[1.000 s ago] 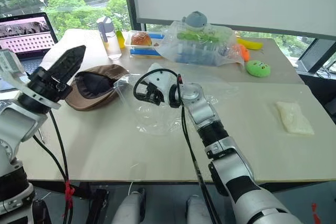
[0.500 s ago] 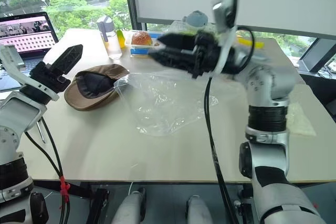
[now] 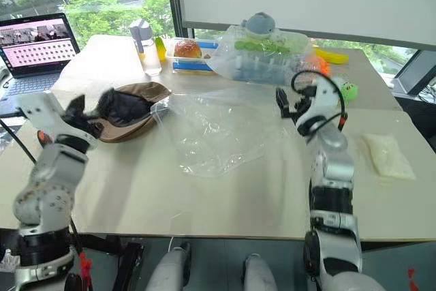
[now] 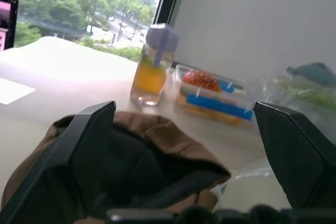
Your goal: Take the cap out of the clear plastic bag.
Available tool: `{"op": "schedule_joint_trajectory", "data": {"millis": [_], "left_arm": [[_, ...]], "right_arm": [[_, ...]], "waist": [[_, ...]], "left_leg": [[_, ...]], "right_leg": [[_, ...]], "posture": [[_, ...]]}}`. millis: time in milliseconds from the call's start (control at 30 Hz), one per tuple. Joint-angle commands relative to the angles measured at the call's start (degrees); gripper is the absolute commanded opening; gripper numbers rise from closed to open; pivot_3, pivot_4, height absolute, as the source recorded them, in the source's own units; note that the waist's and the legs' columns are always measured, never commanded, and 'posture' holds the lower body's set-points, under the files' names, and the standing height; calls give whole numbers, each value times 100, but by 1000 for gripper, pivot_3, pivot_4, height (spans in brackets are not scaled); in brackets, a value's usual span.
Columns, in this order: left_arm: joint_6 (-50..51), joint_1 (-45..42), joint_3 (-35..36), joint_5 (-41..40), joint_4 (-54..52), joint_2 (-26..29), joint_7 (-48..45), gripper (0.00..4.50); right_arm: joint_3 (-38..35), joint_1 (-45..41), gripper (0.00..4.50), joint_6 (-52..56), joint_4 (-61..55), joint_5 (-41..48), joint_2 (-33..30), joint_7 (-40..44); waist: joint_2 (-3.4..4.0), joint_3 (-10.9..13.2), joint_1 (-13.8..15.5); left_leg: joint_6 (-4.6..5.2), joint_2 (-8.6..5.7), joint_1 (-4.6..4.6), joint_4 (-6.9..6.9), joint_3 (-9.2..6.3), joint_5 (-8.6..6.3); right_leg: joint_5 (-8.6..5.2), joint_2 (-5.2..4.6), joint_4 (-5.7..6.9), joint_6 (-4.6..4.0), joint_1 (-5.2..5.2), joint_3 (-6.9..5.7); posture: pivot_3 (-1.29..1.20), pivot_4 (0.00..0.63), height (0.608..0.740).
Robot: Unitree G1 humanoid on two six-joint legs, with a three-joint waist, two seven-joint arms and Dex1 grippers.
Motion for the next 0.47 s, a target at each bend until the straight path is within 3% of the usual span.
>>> {"op": "schedule_joint_trajectory", "data": {"millis": [33,267,467], "left_arm": [[-737,302,-148,778,79,-272,-4,4500],[-1200,1016,-511,1499,359,-745,-188,4500],[-2022,1367,-890,2474,818,-766,-353,4500]], "right_arm": [[-6,264,4463,-654,-150,-205,-31,-155],[22,733,4463,-1099,67,-148,48,-112],[139,876,4463,-1038,167,-101,80,-24]], "waist": [[1,0,-34],[21,-16,-134],[23,-16,-141]], "left_leg": [[0,1,0,1,0,0],[2,4,8,24,4,-2],[5,4,4,24,9,-4]], "right_leg": [[-6,0,-6,8,0,0],[10,-4,-47,7,29,2],[7,-8,-46,7,21,4]], "posture": [[0,150,740],[0,150,740],[0,150,740]]}}
